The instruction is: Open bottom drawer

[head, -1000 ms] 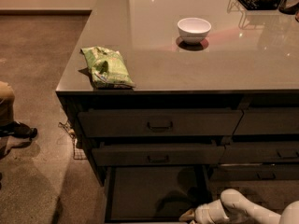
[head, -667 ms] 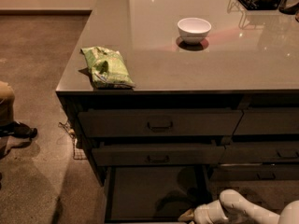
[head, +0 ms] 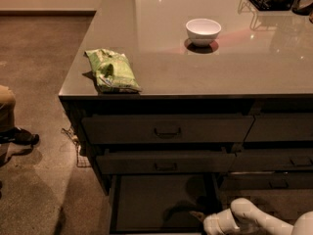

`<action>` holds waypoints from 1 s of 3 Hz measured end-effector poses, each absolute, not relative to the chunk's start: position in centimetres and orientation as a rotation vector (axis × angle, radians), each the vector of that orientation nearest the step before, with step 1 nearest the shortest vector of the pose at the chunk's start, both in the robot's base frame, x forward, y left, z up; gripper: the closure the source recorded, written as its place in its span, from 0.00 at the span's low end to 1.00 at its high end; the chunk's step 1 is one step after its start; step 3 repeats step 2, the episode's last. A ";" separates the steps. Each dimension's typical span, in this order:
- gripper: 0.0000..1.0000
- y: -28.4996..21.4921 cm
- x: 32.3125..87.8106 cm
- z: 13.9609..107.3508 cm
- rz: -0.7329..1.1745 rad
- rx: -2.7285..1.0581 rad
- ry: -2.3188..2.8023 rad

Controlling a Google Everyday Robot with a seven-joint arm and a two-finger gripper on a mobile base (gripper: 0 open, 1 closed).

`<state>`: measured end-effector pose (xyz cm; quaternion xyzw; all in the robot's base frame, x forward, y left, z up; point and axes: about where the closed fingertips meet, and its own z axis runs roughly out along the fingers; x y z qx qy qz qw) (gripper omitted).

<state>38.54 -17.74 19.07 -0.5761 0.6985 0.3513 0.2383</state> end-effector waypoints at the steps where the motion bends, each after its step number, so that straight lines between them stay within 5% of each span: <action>1: 0.00 -20.5 41.1 21.7 0.890 -1.530 1.857; 3: 0.00 -24.3 43.6 25.2 0.793 -1.473 1.809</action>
Offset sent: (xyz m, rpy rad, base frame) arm 0.0850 -0.1230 0.1140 0.0636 -0.3129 -0.1801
